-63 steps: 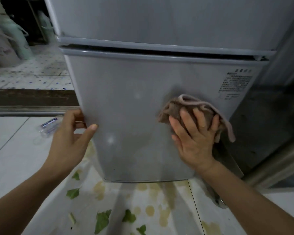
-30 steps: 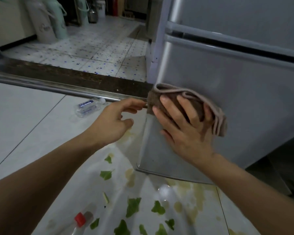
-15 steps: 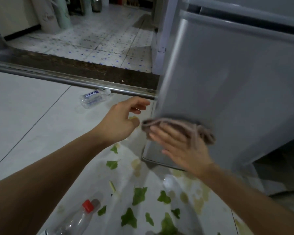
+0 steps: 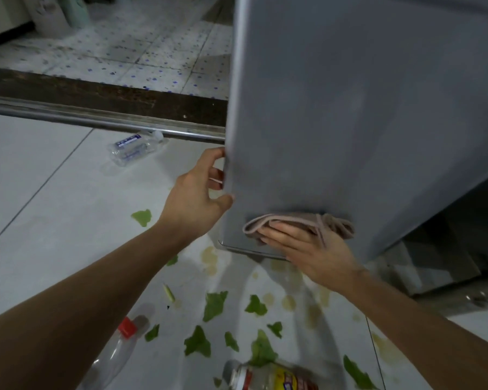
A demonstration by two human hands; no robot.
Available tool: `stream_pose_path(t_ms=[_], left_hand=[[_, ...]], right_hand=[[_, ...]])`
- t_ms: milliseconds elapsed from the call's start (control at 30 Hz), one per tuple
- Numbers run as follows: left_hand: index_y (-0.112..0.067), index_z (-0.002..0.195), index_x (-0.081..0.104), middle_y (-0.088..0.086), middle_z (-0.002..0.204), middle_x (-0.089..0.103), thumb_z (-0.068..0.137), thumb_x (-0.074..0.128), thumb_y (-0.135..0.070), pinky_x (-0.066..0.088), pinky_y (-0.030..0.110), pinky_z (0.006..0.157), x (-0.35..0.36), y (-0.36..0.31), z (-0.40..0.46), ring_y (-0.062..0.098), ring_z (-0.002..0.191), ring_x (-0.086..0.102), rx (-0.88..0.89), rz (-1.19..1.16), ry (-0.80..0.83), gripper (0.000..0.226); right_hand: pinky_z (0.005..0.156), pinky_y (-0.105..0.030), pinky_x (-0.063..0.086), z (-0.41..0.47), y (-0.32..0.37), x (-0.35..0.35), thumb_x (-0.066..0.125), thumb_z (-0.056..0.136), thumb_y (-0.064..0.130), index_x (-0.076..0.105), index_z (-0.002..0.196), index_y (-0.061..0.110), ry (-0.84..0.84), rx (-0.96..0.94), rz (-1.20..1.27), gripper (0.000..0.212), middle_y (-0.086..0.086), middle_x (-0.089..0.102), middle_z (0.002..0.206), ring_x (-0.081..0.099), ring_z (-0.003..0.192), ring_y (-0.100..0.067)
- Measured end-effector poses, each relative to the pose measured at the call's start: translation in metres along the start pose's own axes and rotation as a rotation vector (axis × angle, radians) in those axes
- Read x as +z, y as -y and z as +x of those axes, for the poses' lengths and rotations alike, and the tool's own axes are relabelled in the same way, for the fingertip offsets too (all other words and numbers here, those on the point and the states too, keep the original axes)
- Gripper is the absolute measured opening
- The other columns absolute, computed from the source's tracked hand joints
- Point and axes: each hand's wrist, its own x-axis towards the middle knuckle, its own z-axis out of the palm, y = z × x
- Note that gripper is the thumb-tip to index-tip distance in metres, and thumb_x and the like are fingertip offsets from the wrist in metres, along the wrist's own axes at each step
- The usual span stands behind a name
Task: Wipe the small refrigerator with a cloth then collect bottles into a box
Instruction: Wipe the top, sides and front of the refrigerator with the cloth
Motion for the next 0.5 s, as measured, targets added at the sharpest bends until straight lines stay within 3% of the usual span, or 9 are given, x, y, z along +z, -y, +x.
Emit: stream_pose_path(t_ms=[33, 100, 167, 267, 333, 433, 500], left_hand=[[-0.051, 0.12, 0.032, -0.024, 0.089, 0.055, 0.076, 0.073, -0.029, 0.04, 0.014, 0.065, 0.001, -0.001, 0.0, -0.004, 0.083, 0.056, -0.002, 0.007, -0.02, 0.064], [-0.05, 0.116, 0.035, -0.027, 0.084, 0.054, 0.075, 0.074, -0.033, 0.04, 0.016, 0.064, 0.003, -0.003, 0.0, -0.007, 0.081, 0.055, -0.019, 0.013, -0.059, 0.059], [-0.049, 0.107, 0.036, -0.026, 0.082, 0.054, 0.075, 0.074, -0.037, 0.043, 0.022, 0.067, 0.006, -0.007, 0.001, -0.003, 0.078, 0.056, -0.05, 0.034, -0.107, 0.05], [-0.043, 0.101, 0.036, -0.023, 0.079, 0.053, 0.076, 0.072, -0.04, 0.043, 0.027, 0.067, 0.012, -0.012, 0.002, 0.002, 0.075, 0.057, -0.069, 0.062, -0.155, 0.043], [-0.038, 0.101, 0.038, -0.017, 0.082, 0.057, 0.077, 0.071, -0.038, 0.044, 0.028, 0.068, 0.013, -0.015, 0.002, 0.007, 0.077, 0.059, -0.077, 0.065, -0.163, 0.041], [-0.035, 0.101, 0.039, -0.009, 0.089, 0.059, 0.078, 0.071, -0.036, 0.046, 0.032, 0.072, 0.014, -0.016, 0.0, 0.015, 0.081, 0.06, -0.072, 0.086, -0.167, 0.04], [-0.035, 0.101, 0.039, -0.009, 0.087, 0.059, 0.078, 0.071, -0.035, 0.046, 0.032, 0.073, 0.014, -0.015, 0.0, 0.015, 0.081, 0.06, -0.059, 0.095, -0.173, 0.039]], right_hand=[[0.117, -0.029, 0.007, 0.0, -0.013, -0.008, 0.042, 0.093, 0.017, 0.035, 0.142, 0.044, -0.12, 0.065, 0.009, 0.057, 0.026, 0.021, 0.151, 0.007, 0.145, -0.01], [0.113, -0.043, 0.014, -0.008, -0.045, -0.023, 0.041, 0.087, 0.008, 0.036, 0.146, 0.028, -0.297, 0.203, 0.055, 0.062, 0.013, 0.029, 0.153, 0.023, 0.141, -0.011], [0.114, -0.045, 0.009, -0.016, -0.066, -0.03, 0.041, 0.094, 0.015, 0.032, 0.148, 0.024, -0.405, 0.331, 0.045, 0.055, 0.008, 0.027, 0.155, 0.018, 0.145, -0.016], [0.114, -0.048, 0.005, -0.027, -0.067, -0.023, 0.048, 0.094, 0.024, 0.028, 0.149, 0.026, -0.422, 0.432, 0.037, 0.059, 0.003, 0.016, 0.159, 0.008, 0.148, -0.018], [0.116, -0.05, 0.008, -0.041, -0.052, -0.004, 0.048, 0.088, 0.014, 0.033, 0.147, 0.026, -0.36, 0.385, 0.017, 0.062, 0.002, 0.012, 0.16, 0.007, 0.148, -0.02], [0.107, -0.054, 0.038, -0.072, -0.027, 0.02, 0.031, 0.085, 0.004, 0.022, 0.149, 0.02, -0.072, 0.134, 0.048, 0.067, 0.003, 0.027, 0.155, 0.017, 0.142, -0.02], [0.101, -0.053, 0.04, -0.08, -0.027, 0.016, 0.033, 0.087, 0.005, 0.018, 0.15, 0.019, 0.036, 0.091, 0.038, 0.067, 0.004, 0.031, 0.153, 0.019, 0.14, -0.017]])
